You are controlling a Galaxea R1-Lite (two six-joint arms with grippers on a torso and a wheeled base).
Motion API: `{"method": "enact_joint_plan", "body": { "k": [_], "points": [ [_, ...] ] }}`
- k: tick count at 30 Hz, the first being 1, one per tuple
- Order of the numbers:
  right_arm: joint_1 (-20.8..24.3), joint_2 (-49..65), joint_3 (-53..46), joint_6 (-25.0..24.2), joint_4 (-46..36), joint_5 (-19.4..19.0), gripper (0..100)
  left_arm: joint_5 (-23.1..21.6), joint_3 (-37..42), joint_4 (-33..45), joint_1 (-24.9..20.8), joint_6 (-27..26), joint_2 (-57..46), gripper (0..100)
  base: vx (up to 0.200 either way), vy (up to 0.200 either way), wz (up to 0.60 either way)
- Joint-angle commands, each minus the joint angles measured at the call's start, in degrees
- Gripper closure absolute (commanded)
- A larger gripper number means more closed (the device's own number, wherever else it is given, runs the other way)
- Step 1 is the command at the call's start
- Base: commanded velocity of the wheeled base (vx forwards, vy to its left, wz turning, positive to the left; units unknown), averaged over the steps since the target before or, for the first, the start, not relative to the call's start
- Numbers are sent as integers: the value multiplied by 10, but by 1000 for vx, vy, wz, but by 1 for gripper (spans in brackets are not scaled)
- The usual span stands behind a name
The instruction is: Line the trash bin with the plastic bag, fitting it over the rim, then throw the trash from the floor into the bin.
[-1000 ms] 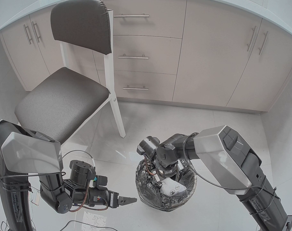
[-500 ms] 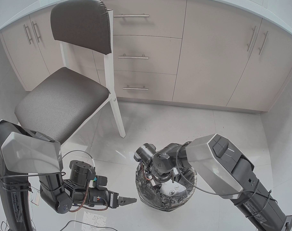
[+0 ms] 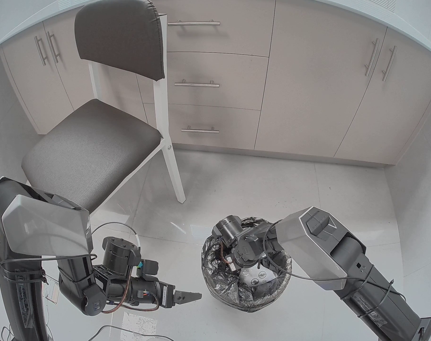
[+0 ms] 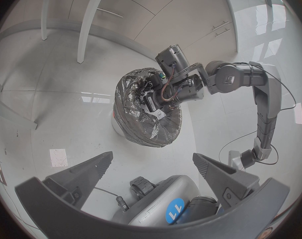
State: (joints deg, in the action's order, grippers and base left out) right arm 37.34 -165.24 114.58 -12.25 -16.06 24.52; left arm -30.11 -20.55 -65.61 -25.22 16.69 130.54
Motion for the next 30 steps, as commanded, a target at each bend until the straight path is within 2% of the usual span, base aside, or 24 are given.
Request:
{"method": "enact_joint_plan", "body": {
  "k": [1, 13, 30],
  "points": [
    [-20, -27, 0, 5, 16, -5, 100, 0, 0, 0, 0, 0, 1, 0, 0, 0, 0],
    [-33, -75, 0, 13, 77, -22, 100, 0, 0, 0, 0, -1, 1, 0, 0, 0, 0],
    [-44, -90, 0, 17, 93, -22, 100, 0, 0, 0, 0, -1, 2, 0, 0, 0, 0]
  ]
}}
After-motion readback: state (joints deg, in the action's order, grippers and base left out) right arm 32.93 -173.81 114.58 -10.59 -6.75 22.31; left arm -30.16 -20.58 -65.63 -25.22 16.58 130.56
